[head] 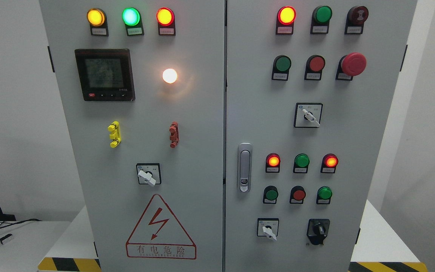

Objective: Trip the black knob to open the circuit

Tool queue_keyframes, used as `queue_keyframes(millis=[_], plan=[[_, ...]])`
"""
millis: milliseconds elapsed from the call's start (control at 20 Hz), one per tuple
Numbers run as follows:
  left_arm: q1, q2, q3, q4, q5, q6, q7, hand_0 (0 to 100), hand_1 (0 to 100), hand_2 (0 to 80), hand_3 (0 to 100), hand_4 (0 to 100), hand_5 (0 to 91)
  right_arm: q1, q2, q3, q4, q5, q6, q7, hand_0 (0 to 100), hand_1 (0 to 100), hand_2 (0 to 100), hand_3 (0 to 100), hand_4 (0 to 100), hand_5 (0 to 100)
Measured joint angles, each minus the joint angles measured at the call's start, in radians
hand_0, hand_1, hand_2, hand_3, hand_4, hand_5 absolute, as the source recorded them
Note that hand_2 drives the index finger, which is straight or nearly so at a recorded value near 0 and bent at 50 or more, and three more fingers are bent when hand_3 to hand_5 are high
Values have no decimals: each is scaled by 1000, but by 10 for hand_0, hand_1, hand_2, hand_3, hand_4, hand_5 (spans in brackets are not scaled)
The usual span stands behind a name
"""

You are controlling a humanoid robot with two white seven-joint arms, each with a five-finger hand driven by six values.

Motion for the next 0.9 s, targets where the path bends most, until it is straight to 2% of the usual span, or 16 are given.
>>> queue_keyframes(millis=[651,902], plan=[[0,0,0,0,0,0,0,120,389,0,0,0,0,0,5,-1,-15,3,-12,6,254,336,0,0,63,0],[0,0,0,0,0,0,0,120,389,0,0,0,0,58,5,-1,-77,6,-17,18,255,332,0,0,64,0]])
